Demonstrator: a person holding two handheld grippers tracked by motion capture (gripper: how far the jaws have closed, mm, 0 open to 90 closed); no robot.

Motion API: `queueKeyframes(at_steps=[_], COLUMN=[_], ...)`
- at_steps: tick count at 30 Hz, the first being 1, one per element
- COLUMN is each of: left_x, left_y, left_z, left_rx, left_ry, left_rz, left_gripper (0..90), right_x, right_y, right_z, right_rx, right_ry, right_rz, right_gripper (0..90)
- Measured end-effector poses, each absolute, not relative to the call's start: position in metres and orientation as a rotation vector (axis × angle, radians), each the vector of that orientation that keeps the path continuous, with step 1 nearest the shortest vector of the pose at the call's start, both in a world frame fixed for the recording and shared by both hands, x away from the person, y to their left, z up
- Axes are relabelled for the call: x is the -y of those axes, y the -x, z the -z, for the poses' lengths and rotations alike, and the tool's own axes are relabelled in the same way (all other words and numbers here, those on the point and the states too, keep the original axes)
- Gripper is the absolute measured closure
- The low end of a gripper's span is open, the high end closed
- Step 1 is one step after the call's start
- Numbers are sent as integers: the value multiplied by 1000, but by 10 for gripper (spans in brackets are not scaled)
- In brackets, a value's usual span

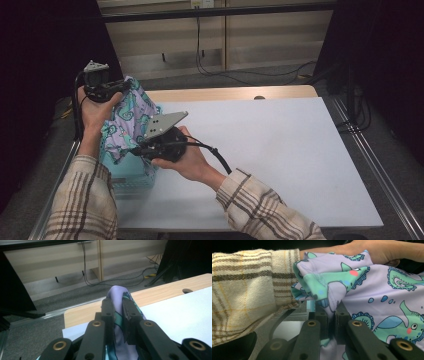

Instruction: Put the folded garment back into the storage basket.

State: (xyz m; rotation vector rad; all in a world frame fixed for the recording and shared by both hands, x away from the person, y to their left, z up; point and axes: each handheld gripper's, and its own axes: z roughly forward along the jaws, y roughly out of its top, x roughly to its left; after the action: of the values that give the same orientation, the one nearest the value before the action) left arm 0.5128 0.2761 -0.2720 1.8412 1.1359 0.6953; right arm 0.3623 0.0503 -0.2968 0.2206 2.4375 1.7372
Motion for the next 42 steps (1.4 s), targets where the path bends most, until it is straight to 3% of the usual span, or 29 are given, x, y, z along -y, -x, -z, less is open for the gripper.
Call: queueKeyframes(at_steps=[42], left_x=[-299], left_y=[-545], left_z=[316], left_rx=[-1209], left_ry=[-1922], left_rz=[-655], left_gripper=[815], right_x=[-85], right_y=[-396], right_z=[337], right_rx=[-2519], right_ry=[-302], right_rz=[-1705], right_gripper=[856])
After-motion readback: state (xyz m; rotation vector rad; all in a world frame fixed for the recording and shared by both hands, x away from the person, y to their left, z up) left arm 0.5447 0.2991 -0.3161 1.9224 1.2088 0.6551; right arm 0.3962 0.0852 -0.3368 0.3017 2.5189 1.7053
